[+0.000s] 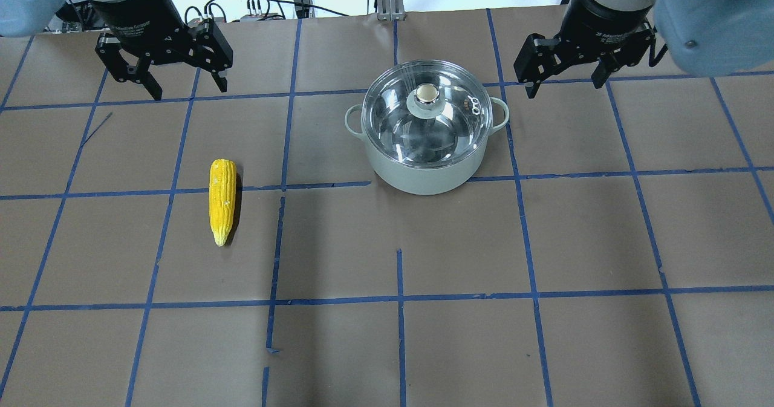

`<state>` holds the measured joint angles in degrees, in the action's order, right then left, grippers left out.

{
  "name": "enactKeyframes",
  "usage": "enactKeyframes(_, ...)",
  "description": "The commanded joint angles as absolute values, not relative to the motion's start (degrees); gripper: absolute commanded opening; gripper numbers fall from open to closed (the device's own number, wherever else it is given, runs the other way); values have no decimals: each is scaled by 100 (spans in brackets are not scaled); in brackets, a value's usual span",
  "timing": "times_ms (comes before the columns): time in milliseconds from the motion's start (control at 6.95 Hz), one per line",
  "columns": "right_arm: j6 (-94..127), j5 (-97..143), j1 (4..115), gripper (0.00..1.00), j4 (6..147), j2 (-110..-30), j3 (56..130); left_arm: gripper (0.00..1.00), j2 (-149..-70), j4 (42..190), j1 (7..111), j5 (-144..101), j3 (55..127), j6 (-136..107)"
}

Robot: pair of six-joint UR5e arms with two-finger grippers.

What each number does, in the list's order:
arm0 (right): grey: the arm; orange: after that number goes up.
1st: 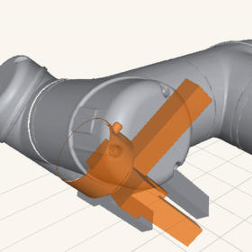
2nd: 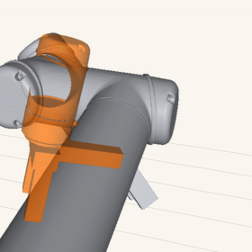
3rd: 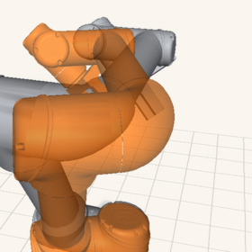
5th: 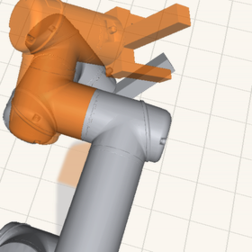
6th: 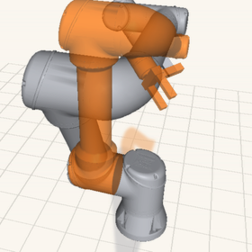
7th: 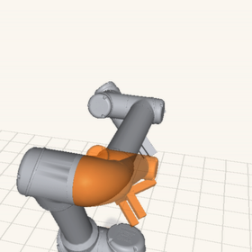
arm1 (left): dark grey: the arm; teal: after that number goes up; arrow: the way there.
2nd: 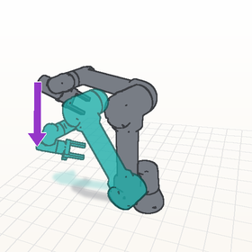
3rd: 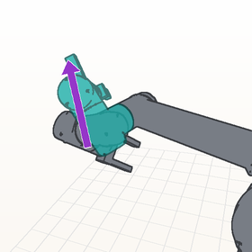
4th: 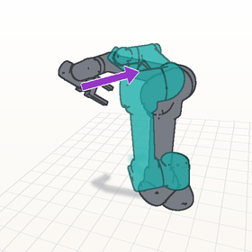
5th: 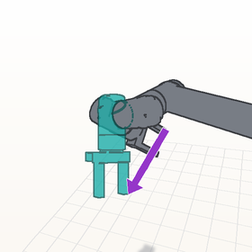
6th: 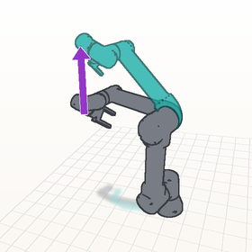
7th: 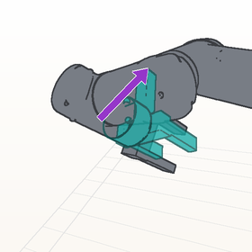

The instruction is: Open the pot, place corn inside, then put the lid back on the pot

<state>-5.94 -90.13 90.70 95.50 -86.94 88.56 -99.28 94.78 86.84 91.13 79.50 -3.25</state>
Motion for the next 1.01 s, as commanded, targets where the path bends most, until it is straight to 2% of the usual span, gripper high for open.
enactKeyframes(0,-598,-9026,9062,100,9466,-8710,8851,100,-9871,9483,8692,9123,7989,-325)
enactKeyframes(864,-554,-8983,9070,100,9510,-8640,8886,100,-9800,9483,8684,9141,8007,-290)
